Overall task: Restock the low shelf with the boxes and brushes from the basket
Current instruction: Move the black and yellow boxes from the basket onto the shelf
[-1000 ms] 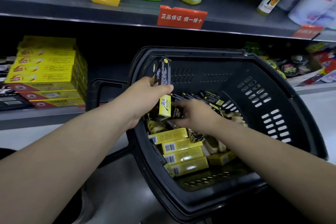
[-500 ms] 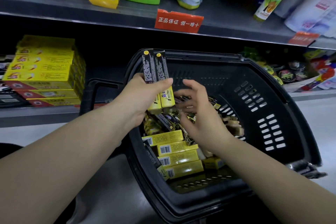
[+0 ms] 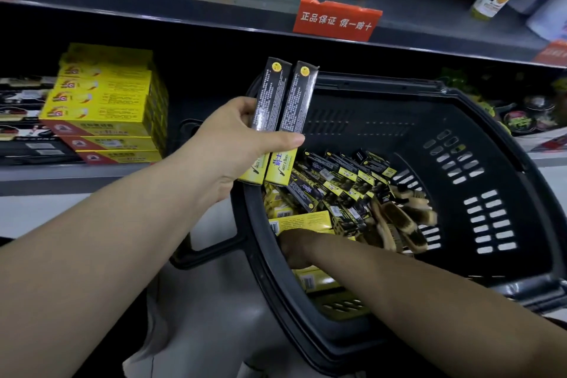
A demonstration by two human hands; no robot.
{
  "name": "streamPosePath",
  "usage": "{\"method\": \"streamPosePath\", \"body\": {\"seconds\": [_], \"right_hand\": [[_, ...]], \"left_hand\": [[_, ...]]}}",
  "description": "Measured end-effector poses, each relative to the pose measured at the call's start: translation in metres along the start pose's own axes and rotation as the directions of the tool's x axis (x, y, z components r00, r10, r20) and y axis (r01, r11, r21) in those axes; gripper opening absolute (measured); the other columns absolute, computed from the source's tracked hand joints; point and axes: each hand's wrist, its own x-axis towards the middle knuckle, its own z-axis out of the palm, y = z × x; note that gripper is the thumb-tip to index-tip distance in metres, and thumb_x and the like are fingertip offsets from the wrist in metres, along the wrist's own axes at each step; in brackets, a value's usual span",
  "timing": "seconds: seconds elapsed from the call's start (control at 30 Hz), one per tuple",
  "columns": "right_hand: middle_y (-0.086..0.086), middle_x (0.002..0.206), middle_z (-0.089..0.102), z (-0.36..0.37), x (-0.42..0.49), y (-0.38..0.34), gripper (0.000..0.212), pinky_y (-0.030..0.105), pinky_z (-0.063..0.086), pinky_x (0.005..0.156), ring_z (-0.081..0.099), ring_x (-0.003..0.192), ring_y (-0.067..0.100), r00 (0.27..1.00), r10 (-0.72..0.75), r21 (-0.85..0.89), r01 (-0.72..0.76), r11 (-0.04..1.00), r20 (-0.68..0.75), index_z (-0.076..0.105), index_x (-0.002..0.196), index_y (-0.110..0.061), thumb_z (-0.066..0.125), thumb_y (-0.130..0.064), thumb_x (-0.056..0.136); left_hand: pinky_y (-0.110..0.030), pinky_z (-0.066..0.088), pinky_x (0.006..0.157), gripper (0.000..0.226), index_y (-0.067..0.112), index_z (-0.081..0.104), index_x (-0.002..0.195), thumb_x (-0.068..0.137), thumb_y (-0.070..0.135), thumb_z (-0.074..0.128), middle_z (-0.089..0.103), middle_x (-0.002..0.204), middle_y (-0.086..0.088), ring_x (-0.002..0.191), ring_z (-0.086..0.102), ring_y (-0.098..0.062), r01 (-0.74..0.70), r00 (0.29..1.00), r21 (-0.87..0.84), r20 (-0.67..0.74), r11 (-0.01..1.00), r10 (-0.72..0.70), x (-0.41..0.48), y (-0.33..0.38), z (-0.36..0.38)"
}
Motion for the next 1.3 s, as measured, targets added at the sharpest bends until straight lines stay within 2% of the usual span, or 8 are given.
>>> {"method": "streamPosePath", "body": {"seconds": [0.13, 0.27, 0.43, 0.6, 0.73, 0.9, 1.17, 1.3], "right_hand": [[0.016, 0.110, 0.065, -0.003, -0.005, 0.016, 0.039, 0.035, 0.050, 0.084, 0.062, 0.102, 0.029, 0.986, 0.146, 0.300, -0.114, 0.947, -0.086, 0.062, 0.113, 0.001, 0.063, -0.028, 0.087], [0.013, 0.100, 0.062, -0.020, -0.044, 0.032, 0.024, 0.020, 0.047, 0.058, 0.058, 0.078, 0.016, 0.940, 0.262, 0.874, 0.069, 0.481, -0.218, 0.059, 0.101, -0.009, 0.059, -0.030, 0.088], [0.004, 0.083, 0.067, -0.056, -0.099, 0.029, 0.014, 0.025, 0.053, 0.064, 0.064, 0.073, 0.014, 0.882, 0.214, 0.901, 0.433, -0.020, -0.419, 0.052, 0.088, -0.011, 0.064, -0.010, 0.082], [0.005, 0.098, 0.066, -0.093, -0.118, -0.004, 0.070, 0.038, 0.057, 0.080, 0.065, 0.086, 0.018, 0.820, 0.173, 0.837, 0.546, 0.048, -0.545, 0.051, 0.109, -0.012, 0.078, -0.039, 0.050], [-0.002, 0.104, 0.065, -0.117, -0.110, -0.023, 0.083, 0.044, 0.054, 0.088, 0.066, 0.099, 0.020, 0.806, 0.185, 0.827, 0.545, 0.138, -0.562, 0.031, 0.134, -0.037, 0.080, -0.039, 0.066], [0.006, 0.102, 0.067, -0.148, -0.106, -0.036, 0.053, 0.041, 0.059, 0.074, 0.065, 0.087, 0.023, 0.799, 0.186, 0.817, 0.533, 0.221, -0.572, 0.043, 0.126, -0.033, 0.069, -0.042, 0.080], [0.005, 0.076, 0.056, -0.198, -0.075, -0.044, 0.008, 0.029, 0.055, 0.050, 0.062, 0.067, 0.018, 0.793, 0.350, 0.846, 0.533, -0.006, -0.498, 0.051, 0.089, -0.016, 0.058, -0.018, 0.092], [0.007, 0.082, 0.057, -0.221, -0.034, -0.053, 0.013, 0.031, 0.054, 0.046, 0.063, 0.068, 0.020, 0.800, 0.391, 0.854, 0.516, -0.062, -0.455, 0.048, 0.092, -0.019, 0.060, -0.016, 0.091]], "left_hand": [[-0.016, 0.047, 0.071, 0.071, 0.021, 0.059, 0.115, 0.049, 0.033, 0.083, 0.069, 0.101, 0.007, 0.089, 0.066, -0.005, -0.046, 0.999, 0.012, -0.028, 0.999, 0.047, -0.004, 0.003, -0.014], [-0.010, 0.044, 0.065, 0.078, 0.019, 0.059, 0.117, 0.045, 0.039, 0.078, 0.069, 0.101, 0.008, 0.086, 0.064, 0.001, -0.066, 0.993, 0.022, -0.098, 0.998, 0.068, -0.002, 0.015, -0.039], [-0.002, 0.033, 0.054, 0.037, 0.027, 0.055, 0.106, 0.076, 0.036, 0.073, 0.060, 0.086, 0.020, 0.073, 0.052, 0.012, -0.065, 0.957, 0.113, -0.275, 0.991, 0.094, 0.002, 0.009, -0.068], [-0.015, 0.035, 0.063, 0.046, 0.020, 0.056, 0.119, 0.080, 0.041, 0.068, 0.055, 0.085, 0.019, 0.077, 0.049, 0.003, 0.017, 0.952, -0.008, -0.307, 1.000, -0.018, 0.000, -0.005, -0.071], [-0.027, 0.036, 0.079, 0.046, 0.024, 0.055, 0.116, 0.078, 0.042, 0.070, 0.057, 0.090, 0.016, 0.088, 0.052, -0.006, 0.023, 0.951, -0.070, -0.307, 0.997, -0.044, 0.000, -0.009, -0.071], [-0.031, 0.042, 0.077, 0.023, 0.032, 0.052, 0.088, 0.078, 0.038, 0.071, 0.059, 0.087, 0.017, 0.080, 0.053, 0.002, 0.020, 0.970, -0.230, -0.233, 0.973, -0.075, -0.004, -0.003, -0.071], [-0.045, 0.037, 0.105, 0.044, 0.024, 0.052, 0.115, 0.078, 0.039, 0.071, 0.062, 0.114, 0.004, 0.116, 0.054, -0.022, 0.153, 0.966, -0.420, -0.127, 0.894, -0.225, -0.006, -0.017, -0.101], [-0.025, 0.037, 0.077, 0.040, 0.026, 0.052, 0.116, 0.081, 0.038, 0.068, 0.057, 0.093, 0.012, 0.082, 0.049, -0.004, 0.088, 0.934, -0.284, -0.309, 0.955, -0.178, -0.003, -0.029, -0.147]]}}
